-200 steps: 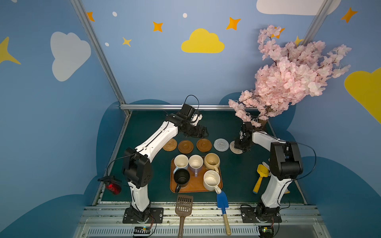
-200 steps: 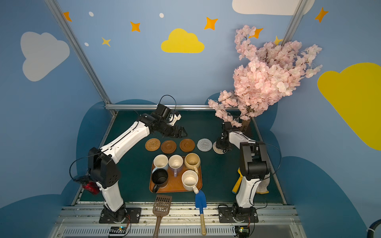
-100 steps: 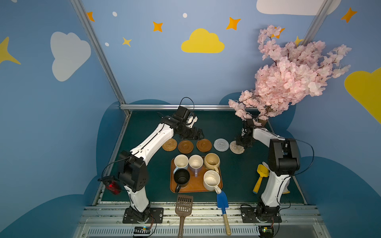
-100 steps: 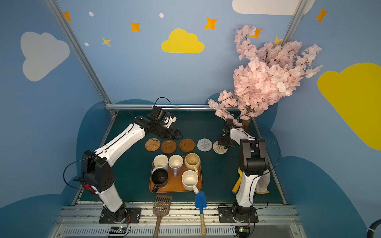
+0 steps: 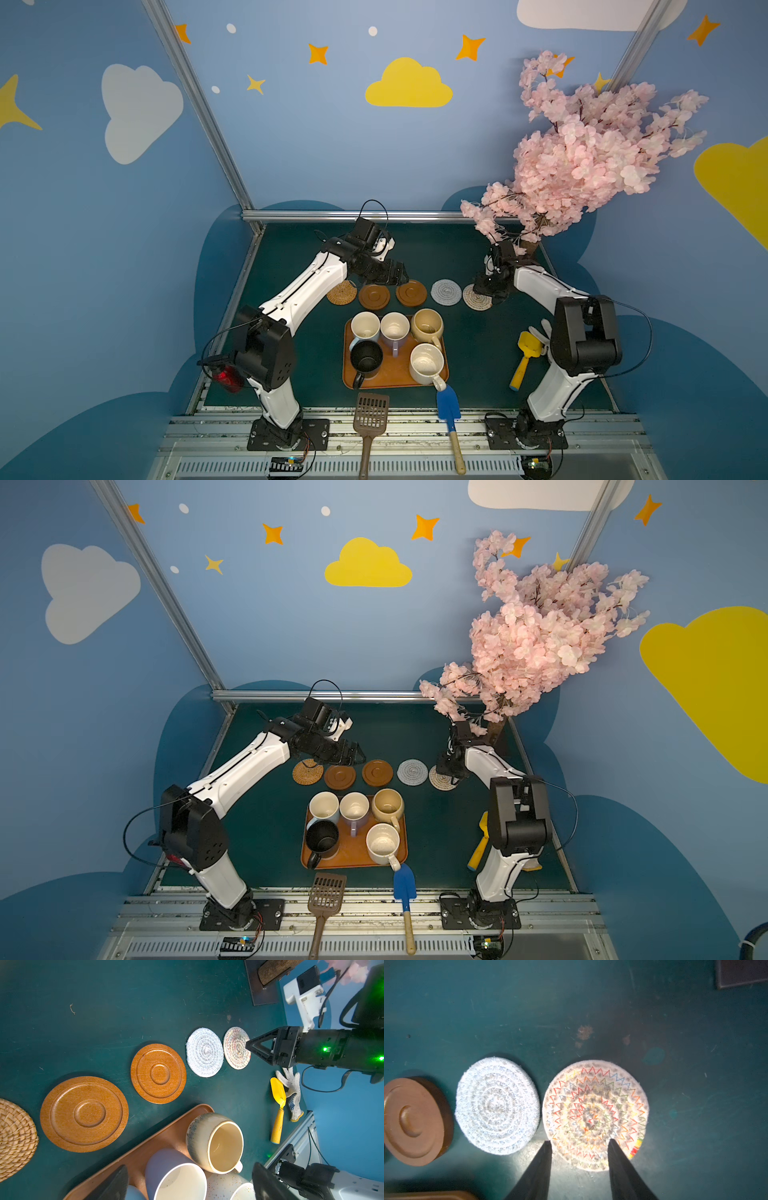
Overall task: Place cups on coasters
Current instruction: Move the coaster to the middle-right of the table.
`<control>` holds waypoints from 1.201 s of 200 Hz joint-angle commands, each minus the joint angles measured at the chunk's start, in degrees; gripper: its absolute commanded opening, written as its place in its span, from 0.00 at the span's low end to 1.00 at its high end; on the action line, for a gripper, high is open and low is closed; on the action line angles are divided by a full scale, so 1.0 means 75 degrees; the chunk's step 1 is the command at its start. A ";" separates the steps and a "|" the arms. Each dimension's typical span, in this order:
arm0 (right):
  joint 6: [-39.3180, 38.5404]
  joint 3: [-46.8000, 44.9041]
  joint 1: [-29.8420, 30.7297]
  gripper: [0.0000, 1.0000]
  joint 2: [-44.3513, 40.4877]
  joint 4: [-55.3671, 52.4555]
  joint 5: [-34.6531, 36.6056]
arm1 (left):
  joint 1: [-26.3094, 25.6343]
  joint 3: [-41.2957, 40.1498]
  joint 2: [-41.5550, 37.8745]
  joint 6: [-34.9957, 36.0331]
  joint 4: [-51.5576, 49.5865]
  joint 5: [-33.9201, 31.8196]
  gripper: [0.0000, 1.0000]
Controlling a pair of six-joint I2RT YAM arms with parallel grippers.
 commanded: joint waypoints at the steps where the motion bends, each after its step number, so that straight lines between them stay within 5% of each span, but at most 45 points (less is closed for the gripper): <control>1: 0.0253 -0.0494 0.0084 0.46 -0.0134 -0.0125 -0.0196 | 0.0029 -0.0071 -0.0330 0.0012 0.0028 -0.0053 0.93; 240: 0.0536 -0.0613 0.0613 0.47 0.0275 -0.0593 0.0288 | 0.0415 -0.0860 -0.0692 -0.0090 0.0438 0.0130 0.94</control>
